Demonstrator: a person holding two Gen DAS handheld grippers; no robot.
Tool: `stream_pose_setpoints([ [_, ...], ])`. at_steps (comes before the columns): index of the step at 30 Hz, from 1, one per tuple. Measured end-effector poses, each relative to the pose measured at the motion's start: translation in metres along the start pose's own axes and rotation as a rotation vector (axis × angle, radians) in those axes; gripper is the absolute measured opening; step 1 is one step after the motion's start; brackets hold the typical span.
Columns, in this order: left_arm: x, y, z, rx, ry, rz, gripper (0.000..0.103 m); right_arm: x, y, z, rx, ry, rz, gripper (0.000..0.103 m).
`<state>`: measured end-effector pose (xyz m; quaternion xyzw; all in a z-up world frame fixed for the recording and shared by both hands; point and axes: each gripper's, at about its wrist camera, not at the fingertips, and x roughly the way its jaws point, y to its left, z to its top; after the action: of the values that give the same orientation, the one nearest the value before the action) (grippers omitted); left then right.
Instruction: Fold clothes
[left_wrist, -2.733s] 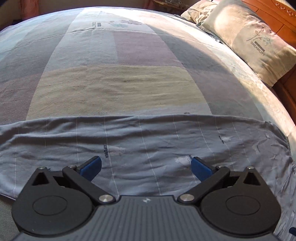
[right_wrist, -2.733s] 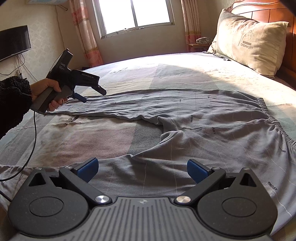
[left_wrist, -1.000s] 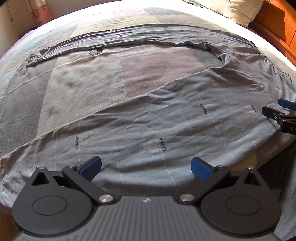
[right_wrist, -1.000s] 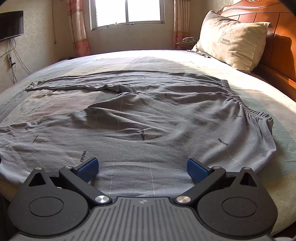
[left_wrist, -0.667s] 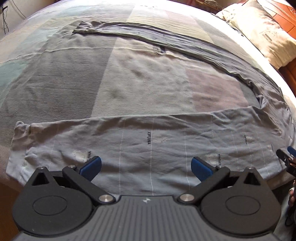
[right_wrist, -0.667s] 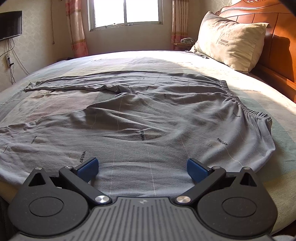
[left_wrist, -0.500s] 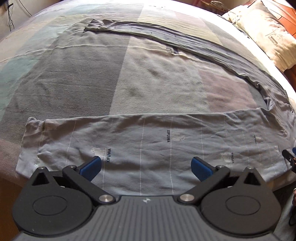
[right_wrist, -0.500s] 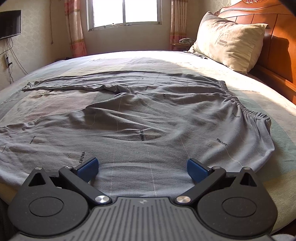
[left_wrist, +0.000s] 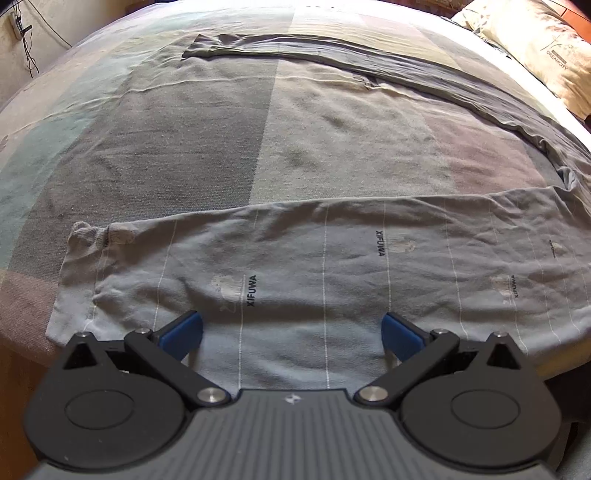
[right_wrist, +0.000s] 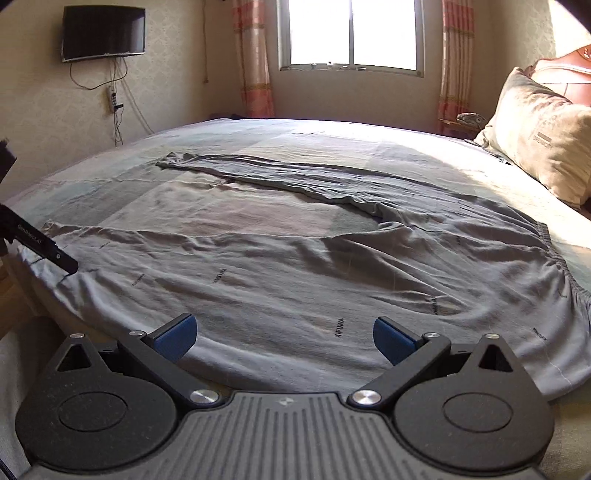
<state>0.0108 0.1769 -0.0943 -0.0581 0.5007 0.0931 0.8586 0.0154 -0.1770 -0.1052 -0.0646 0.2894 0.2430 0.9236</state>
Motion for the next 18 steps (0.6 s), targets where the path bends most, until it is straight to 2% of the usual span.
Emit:
stream_pose_setpoints([
  [3, -0.016, -0.008, -0.006, 0.027, -0.054, 0.014, 0.102, 0.008, 0.025, 0.007, -0.101, 0.028, 0.012, 0.103],
  [7, -0.035, -0.029, -0.018, 0.133, -0.142, 0.013, 0.102, 0.025, 0.046, 0.006, -0.158, 0.084, 0.015, 0.103],
  [9, -0.036, -0.039, -0.023, 0.192, -0.163, 0.036, 0.102, 0.032, 0.055, 0.004, -0.197, 0.105, -0.003, 0.103],
  [11, -0.032, -0.044, -0.026, 0.228, -0.168, 0.054, 0.102, 0.038, 0.054, 0.007, -0.174, 0.105, -0.003, 0.103],
  [15, -0.014, -0.043, -0.028, 0.237, -0.142, 0.056, 0.102, 0.052, 0.045, 0.015, -0.092, 0.135, 0.018, 0.103],
  [18, -0.008, -0.025, -0.033, 0.140, -0.125, -0.021, 0.103, 0.053, 0.045, 0.015, -0.078, 0.140, 0.010, 0.103],
])
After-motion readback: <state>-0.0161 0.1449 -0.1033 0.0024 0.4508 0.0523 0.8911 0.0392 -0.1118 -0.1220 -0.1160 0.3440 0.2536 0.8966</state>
